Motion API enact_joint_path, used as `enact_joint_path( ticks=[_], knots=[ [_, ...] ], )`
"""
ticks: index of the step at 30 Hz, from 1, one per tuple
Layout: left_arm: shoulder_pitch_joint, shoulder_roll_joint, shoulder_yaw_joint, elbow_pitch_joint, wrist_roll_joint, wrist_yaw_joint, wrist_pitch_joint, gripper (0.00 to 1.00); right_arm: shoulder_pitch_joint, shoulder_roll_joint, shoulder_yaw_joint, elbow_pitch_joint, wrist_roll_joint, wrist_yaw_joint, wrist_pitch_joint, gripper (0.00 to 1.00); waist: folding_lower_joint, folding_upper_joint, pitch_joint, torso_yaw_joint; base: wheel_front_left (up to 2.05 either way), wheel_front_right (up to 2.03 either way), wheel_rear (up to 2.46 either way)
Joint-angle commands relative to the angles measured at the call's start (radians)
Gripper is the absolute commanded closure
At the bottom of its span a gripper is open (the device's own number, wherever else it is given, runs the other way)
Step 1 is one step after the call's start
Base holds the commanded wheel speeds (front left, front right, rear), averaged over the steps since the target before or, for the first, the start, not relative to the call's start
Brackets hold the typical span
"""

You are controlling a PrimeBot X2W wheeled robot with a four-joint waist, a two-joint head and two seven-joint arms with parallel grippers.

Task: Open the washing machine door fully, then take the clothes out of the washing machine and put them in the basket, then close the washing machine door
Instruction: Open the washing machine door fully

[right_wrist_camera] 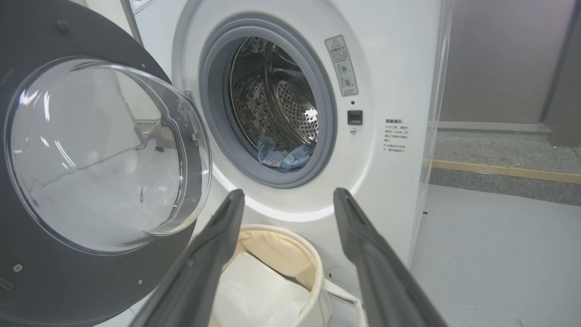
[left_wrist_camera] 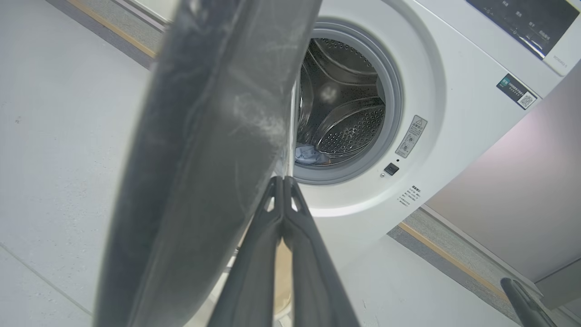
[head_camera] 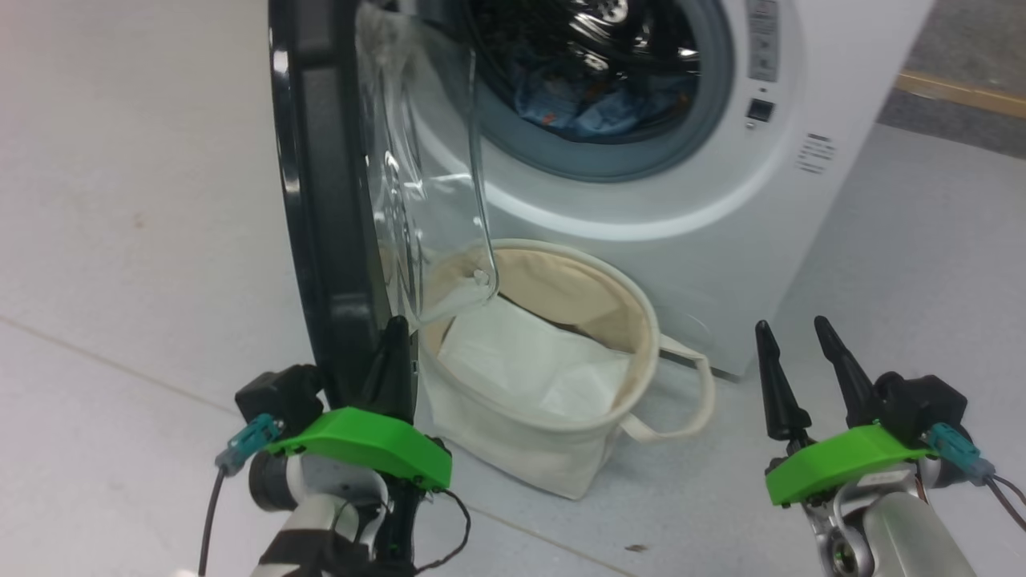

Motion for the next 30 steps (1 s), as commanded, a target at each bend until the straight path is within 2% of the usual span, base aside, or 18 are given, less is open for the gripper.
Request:
enact_joint_path(
  ticks=[1, 13, 30],
  knots=[
    [-0.053, 0.012, 0.048, -0.019, 0.003, 0.003, -0.015, 1.00, -0.034, 0.003, 0.027, -0.031, 0.007, 0.001, -0.012, 0.00, 0.0000, 0.0000, 0.000, 0.030, 0.00, 0.00, 0.00],
    [-0.131, 0.075, 0.082, 0.083, 0.024, -0.016, -0.054, 1.00, -0.047, 0.015, 0.047, -0.042, 0.014, 0.001, -0.012, 0.00, 0.0000, 0.0000, 0.056, 0.147, 0.00, 0.00, 0.00],
    [-0.316, 0.152, 0.279, 0.254, -0.035, -0.056, -0.145, 1.00, -0.105, -0.039, 0.067, -0.075, -0.011, 0.001, -0.012, 0.00, 0.0000, 0.0000, 0.240, 0.255, 0.00, 0.00, 0.00]
  ],
)
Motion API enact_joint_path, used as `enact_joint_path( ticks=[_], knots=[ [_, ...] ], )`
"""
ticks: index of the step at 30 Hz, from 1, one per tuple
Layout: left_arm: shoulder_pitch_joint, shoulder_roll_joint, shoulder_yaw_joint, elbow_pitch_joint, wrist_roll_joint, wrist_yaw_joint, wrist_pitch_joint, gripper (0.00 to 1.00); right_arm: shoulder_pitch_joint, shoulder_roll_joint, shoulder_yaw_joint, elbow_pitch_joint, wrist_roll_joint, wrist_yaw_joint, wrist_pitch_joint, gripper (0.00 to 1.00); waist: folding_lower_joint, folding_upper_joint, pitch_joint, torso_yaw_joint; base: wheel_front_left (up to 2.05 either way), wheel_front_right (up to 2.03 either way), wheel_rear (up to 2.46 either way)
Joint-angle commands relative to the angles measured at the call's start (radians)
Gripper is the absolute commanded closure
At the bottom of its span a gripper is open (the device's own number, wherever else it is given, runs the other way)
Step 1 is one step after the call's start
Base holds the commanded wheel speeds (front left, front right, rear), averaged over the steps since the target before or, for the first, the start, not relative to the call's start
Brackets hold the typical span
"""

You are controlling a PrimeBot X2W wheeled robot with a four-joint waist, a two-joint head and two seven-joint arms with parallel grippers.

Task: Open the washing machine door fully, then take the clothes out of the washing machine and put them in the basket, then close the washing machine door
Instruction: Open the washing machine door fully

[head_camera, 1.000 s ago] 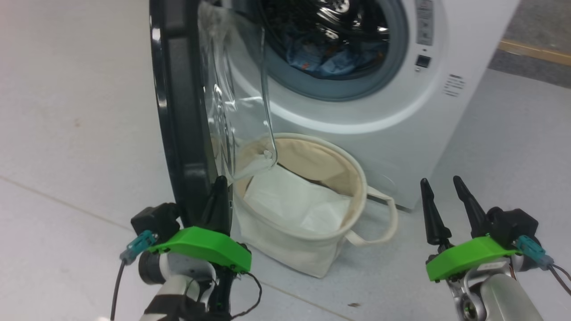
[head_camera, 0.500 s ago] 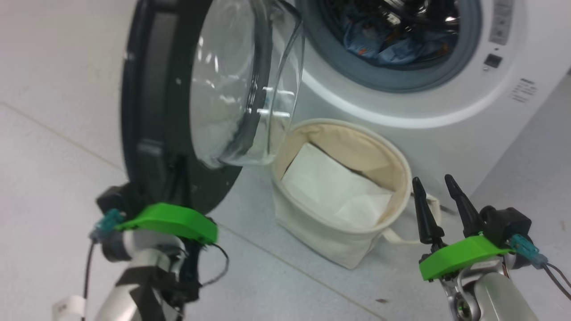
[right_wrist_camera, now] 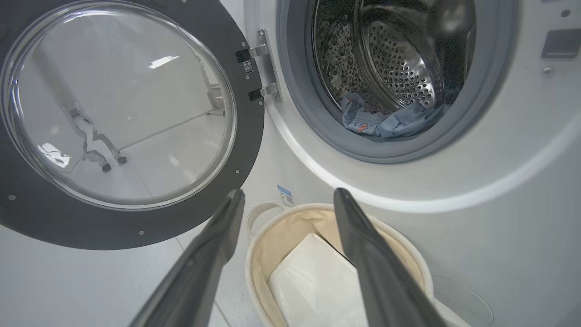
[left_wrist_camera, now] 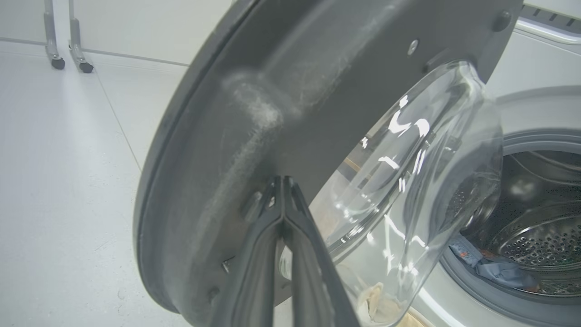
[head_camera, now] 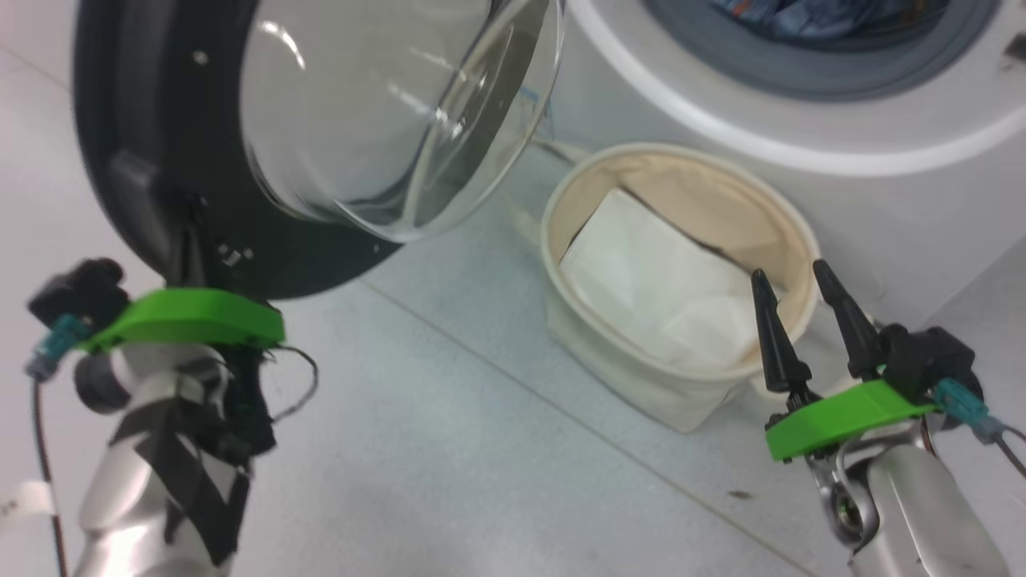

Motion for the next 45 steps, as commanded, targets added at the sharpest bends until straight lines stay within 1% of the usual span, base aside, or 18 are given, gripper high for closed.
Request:
enact_joint_path(
  ticks=[1, 6, 10, 18, 23, 27, 28, 33, 34, 35, 40, 45],
  knots=[
    [-0.061, 0.054, 0.061, -0.009, -0.012, -0.007, -0.013, 1.00, -0.040, -0.008, 0.029, -0.037, -0.010, 0.001, -0.012, 0.00, 0.0000, 0.0000, 0.046, 0.020, 0.00, 0.00, 0.00],
    [-0.120, 0.060, 0.119, 0.061, -0.017, -0.035, -0.018, 1.00, -0.064, -0.031, 0.042, -0.041, -0.015, 0.001, -0.012, 0.00, 0.0000, 0.0000, 0.106, 0.027, 0.00, 0.00, 0.00],
    [-0.167, 0.056, 0.174, 0.111, -0.014, -0.068, -0.019, 1.00, -0.081, -0.050, 0.047, -0.047, -0.018, 0.001, -0.010, 0.00, 0.0000, 0.0000, 0.150, 0.029, 0.00, 0.00, 0.00],
    [-0.254, 0.041, 0.268, 0.221, 0.039, -0.115, -0.019, 1.00, -0.110, -0.081, 0.048, -0.075, -0.025, 0.001, 0.011, 0.00, 0.0000, 0.0000, 0.218, 0.024, 0.00, 0.00, 0.00],
    [-0.291, 0.046, 0.335, 0.274, 0.087, -0.138, -0.019, 1.00, -0.119, -0.091, 0.062, -0.083, -0.021, 0.001, 0.020, 0.00, 0.0000, 0.0000, 0.230, 0.011, 0.00, 0.00, 0.00],
    [-0.301, 0.043, 0.385, 0.301, 0.126, -0.160, -0.019, 1.00, -0.122, -0.091, 0.063, -0.078, -0.014, 0.001, 0.017, 0.00, 0.0000, 0.0000, 0.220, -0.005, 0.00, 0.00, 0.00],
    [-0.301, 0.043, 0.385, 0.301, 0.126, -0.160, -0.019, 1.00, -0.122, -0.091, 0.063, -0.078, -0.014, 0.001, 0.017, 0.00, 0.0000, 0.0000, 0.220, -0.005, 0.00, 0.00, 0.00],
    [-0.291, 0.038, 0.442, 0.305, 0.175, -0.185, -0.019, 1.00, -0.116, -0.082, 0.067, -0.055, -0.004, 0.001, 0.008, 0.00, 0.0000, 0.0000, 0.179, -0.027, 0.00, 0.00, 0.00],
    [-0.284, 0.036, 0.451, 0.304, 0.185, -0.192, -0.019, 0.33, -0.114, -0.079, 0.069, -0.048, -0.001, 0.001, 0.005, 0.00, 0.0000, 0.0000, 0.167, -0.033, 0.00, 0.00, 0.00],
    [-0.276, 0.036, 0.456, 0.305, 0.199, -0.198, -0.019, 0.00, -0.113, -0.075, 0.072, -0.041, 0.002, 0.001, 0.003, 0.00, 0.0000, 0.0000, 0.155, -0.039, 0.00, 0.00, 0.00],
    [-0.214, 0.033, 0.462, 0.305, 0.274, -0.228, -0.019, 0.00, -0.097, -0.040, 0.081, 0.006, 0.021, 0.001, -0.009, 0.00, 0.0000, 0.0000, 0.061, -0.084, 0.00, 0.00, 0.00],
    [-0.143, 0.026, 0.451, 0.266, 0.322, -0.253, -0.019, 0.00, -0.065, -0.004, 0.070, 0.026, 0.034, 0.001, -0.012, 0.00, 0.0000, 0.0000, -0.034, -0.132, 0.00, 0.00, 0.00]
  ],
)
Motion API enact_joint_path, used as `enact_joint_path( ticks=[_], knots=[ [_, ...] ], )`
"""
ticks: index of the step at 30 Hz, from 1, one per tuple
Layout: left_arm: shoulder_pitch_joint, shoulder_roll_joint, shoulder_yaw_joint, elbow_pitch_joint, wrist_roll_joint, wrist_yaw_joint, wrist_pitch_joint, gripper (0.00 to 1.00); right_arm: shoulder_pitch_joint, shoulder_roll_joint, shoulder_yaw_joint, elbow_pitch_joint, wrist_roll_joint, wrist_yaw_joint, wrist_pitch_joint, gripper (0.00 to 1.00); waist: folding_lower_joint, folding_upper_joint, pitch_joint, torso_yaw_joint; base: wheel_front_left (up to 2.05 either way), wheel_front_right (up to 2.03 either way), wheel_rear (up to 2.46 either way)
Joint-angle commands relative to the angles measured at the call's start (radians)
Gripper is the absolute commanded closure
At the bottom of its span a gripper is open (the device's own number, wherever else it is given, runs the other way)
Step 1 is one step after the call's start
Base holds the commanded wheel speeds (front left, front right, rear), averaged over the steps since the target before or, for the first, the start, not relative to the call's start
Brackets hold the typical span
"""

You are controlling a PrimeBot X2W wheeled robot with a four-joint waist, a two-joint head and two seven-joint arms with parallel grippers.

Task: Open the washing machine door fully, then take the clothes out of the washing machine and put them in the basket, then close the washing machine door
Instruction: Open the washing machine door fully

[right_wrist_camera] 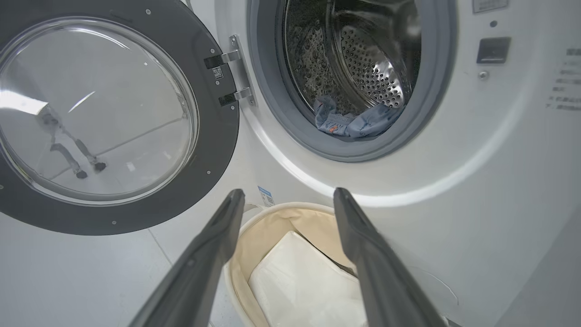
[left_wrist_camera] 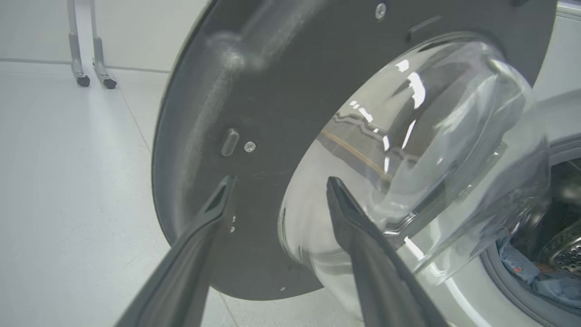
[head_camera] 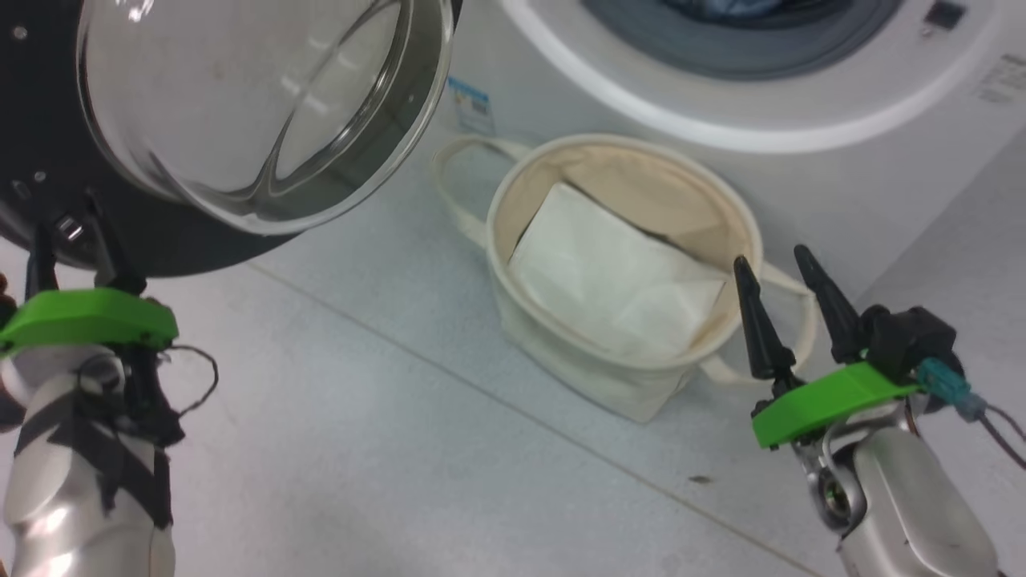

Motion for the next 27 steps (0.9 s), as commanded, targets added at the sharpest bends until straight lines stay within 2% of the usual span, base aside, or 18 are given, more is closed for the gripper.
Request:
enact_joint_path(
  ticks=[1, 4, 8, 14, 19, 22, 27],
  knots=[
    [0.015, 0.047, 0.012, -0.053, 0.023, -0.014, -0.006, 0.00, 0.023, 0.023, 0.009, -0.029, 0.007, 0.001, -0.012, 0.00, -0.0001, 0.0000, -0.080, -0.056, 0.00, 0.00, 0.00],
    [0.066, 0.047, -0.025, -0.100, 0.040, -0.053, -0.006, 0.00, 0.050, 0.043, 0.000, -0.031, 0.007, 0.001, -0.012, 0.00, -0.0001, 0.0000, -0.129, -0.098, 0.00, 0.00, 0.00],
    [0.137, 0.059, -0.060, -0.204, 0.036, -0.076, -0.006, 0.00, 0.071, 0.062, -0.003, -0.040, 0.003, 0.001, -0.012, 0.00, -0.0001, 0.0000, -0.168, -0.166, 0.00, 0.00, 0.00],
    [0.253, 0.119, -0.149, -0.342, -0.002, -0.084, -0.004, 0.00, 0.100, 0.081, -0.016, -0.050, 0.000, 0.001, -0.012, 0.00, -0.0001, 0.0000, -0.207, -0.281, 0.00, 0.00, 0.00],
    [0.355, 0.209, -0.232, -0.448, -0.064, -0.084, 0.003, 0.00, 0.116, 0.089, -0.024, -0.053, 0.001, 0.001, -0.012, 0.00, -0.0001, 0.0000, -0.227, -0.374, 0.00, 0.00, 0.00],
    [0.407, 0.257, -0.268, -0.473, -0.086, -0.084, 0.015, 0.00, 0.122, 0.092, -0.027, -0.048, 0.001, 0.001, -0.012, 0.00, -0.0001, 0.0000, -0.243, -0.423, 0.00, 0.00, 0.00],
    [0.453, 0.290, -0.275, -0.490, -0.129, -0.084, 0.021, 0.00, 0.124, 0.093, -0.028, -0.046, -0.002, 0.001, -0.012, 0.00, -0.0001, 0.0000, -0.255, -0.480, 0.00, 0.00, 0.00]
  ],
)
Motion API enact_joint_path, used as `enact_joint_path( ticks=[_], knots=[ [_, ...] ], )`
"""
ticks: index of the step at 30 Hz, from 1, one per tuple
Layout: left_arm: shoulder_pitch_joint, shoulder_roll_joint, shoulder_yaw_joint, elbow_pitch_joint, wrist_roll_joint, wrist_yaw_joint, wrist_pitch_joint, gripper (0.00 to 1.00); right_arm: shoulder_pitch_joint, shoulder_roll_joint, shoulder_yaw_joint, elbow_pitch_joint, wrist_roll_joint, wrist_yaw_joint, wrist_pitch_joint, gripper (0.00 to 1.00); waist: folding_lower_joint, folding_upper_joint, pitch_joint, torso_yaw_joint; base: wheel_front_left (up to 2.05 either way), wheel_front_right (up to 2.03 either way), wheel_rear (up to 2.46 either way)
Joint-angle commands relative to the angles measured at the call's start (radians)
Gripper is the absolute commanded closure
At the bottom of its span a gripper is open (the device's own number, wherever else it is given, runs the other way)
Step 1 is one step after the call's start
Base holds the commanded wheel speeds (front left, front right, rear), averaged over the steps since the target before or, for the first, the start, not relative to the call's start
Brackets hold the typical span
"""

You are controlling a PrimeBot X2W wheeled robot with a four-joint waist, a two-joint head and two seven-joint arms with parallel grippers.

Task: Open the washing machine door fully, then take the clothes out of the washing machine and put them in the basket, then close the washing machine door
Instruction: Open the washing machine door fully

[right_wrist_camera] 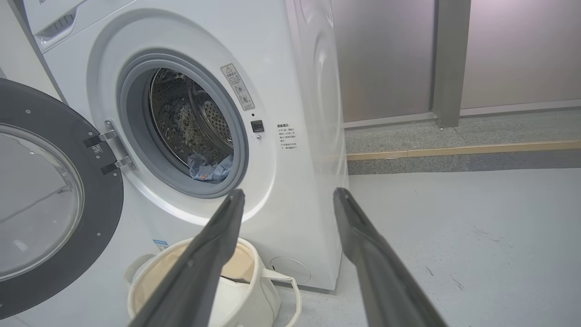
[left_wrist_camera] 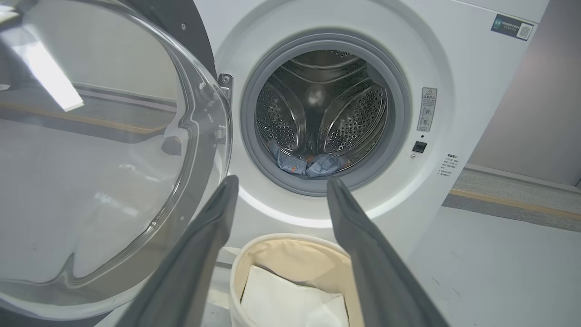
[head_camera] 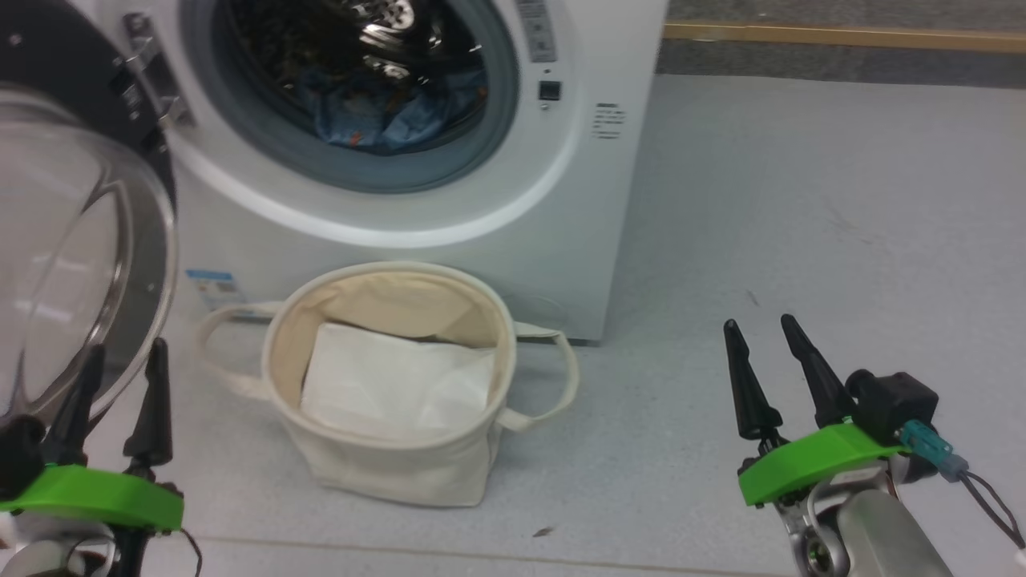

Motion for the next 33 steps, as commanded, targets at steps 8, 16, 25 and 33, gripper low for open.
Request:
enact_joint_path(
  ticks=[8, 16, 25, 33],
  knots=[
    [0.027, 0.079, 0.063, -0.047, -0.001, 0.006, 0.003, 0.00, -0.015, 0.001, 0.023, -0.028, -0.012, 0.001, -0.012, 0.00, 0.0000, 0.0000, -0.033, -0.105, 0.00, 0.00, 0.00],
    [0.019, 0.060, 0.064, -0.024, -0.052, 0.015, 0.057, 0.00, -0.017, -0.001, 0.016, -0.044, -0.015, 0.001, -0.012, 0.00, 0.0000, 0.0000, -0.026, -0.109, 0.00, 0.00, 0.00],
    [0.007, 0.055, 0.034, 0.018, -0.046, 0.016, 0.061, 0.00, -0.020, -0.007, 0.014, -0.051, -0.015, 0.001, -0.012, 0.00, 0.0000, 0.0000, -0.030, -0.098, 0.00, 0.00, 0.00],
    [-0.005, 0.074, -0.009, 0.035, -0.018, 0.010, 0.050, 0.00, -0.020, -0.006, 0.014, -0.048, -0.013, 0.001, -0.012, 0.00, 0.0000, 0.0000, -0.031, -0.103, 0.00, 0.00, 0.00]
  ],
)
